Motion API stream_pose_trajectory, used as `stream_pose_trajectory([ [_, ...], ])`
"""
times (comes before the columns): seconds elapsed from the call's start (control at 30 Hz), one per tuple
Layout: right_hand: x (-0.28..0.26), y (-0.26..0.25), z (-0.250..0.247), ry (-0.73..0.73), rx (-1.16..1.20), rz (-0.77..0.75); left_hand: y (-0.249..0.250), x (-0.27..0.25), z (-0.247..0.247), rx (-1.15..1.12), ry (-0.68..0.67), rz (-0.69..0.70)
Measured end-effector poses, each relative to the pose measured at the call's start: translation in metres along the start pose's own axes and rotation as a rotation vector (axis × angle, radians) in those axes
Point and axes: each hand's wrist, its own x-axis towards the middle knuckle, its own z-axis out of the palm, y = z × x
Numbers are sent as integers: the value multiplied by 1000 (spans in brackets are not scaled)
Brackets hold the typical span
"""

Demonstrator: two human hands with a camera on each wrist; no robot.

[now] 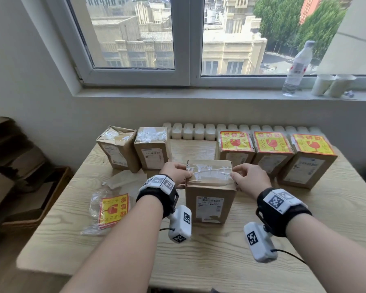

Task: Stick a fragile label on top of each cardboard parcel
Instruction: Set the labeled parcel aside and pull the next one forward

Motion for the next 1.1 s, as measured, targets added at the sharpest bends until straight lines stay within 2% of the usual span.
stream_pose_trajectory([
  [0.27,-15,13,6,2,70,-11,-14,-16,3,44,36,-6],
  [0.5,-20,-25,7,132,49,-138,-13,-17,-18,159,74,45],
  [0.63,-20,-69,25,84,69,-249,-18,-8,-55,162,110,47],
  [0.8,-18,-125,78,-36,136,-301,-41,4,-122,98,173,-8],
  [0.97,-15,-151,140,-153,122,-251,-76,17,-189,61,211,-89],
  [1.1,-9,-152,182,-200,54,-115,-114,34,-226,65,255,-173],
])
